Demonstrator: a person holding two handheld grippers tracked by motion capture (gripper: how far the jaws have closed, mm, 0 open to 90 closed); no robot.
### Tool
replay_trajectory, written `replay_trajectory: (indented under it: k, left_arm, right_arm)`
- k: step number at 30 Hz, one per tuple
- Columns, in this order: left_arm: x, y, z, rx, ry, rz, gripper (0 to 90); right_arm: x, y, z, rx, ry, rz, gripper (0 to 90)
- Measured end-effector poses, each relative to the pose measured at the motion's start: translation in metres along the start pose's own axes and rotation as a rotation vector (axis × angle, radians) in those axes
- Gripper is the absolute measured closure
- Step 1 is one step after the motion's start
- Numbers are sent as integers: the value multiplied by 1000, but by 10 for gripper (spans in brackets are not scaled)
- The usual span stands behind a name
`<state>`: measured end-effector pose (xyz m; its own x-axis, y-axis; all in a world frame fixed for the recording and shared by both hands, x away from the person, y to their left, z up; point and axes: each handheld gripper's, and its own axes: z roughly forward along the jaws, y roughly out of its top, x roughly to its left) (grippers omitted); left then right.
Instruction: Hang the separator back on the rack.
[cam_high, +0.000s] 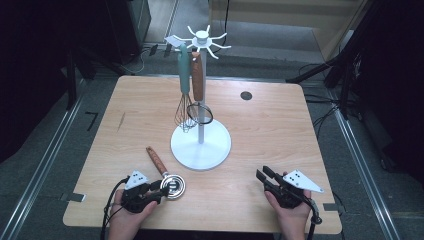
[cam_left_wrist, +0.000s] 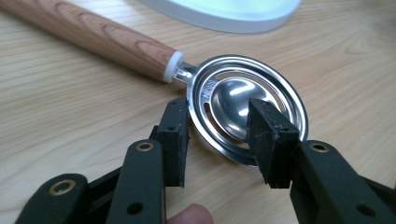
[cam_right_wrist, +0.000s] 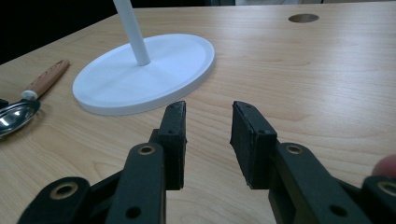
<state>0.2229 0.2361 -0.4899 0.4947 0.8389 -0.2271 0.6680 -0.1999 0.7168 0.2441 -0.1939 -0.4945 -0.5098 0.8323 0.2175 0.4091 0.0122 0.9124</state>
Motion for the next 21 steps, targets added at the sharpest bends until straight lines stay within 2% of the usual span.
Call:
replay_trajectory:
  k: [3,4,5,6,7,8,14,19,21]
  left_arm:
    - [-7,0,3,6,-13,13,585]
    - [-15,0,6,8,-24,29,587]
    - [-15,0,6,8,-24,29,589]
    - [-22,0,9,12,-29,45,591]
    - [-22,0,9,12,-29,45,593]
    - [-28,0,12,13,-34,52,594]
    - [-45,-1,18,23,-58,75,591]
    - [-59,1,26,26,-57,76,620]
    - [-61,1,27,26,-59,77,619]
  right_arm:
    - [2,0,1,2,6,-7,674]
    - [5,0,3,3,14,-11,673]
    - [5,0,3,3,14,-11,673]
    - [8,2,3,1,26,-18,671]
    - [8,2,3,1,26,-18,671]
    - [12,2,3,1,33,-23,669]
    - [24,3,5,6,69,-37,661]
    - [34,3,10,25,106,-51,669]
    - [40,3,14,43,128,-47,716]
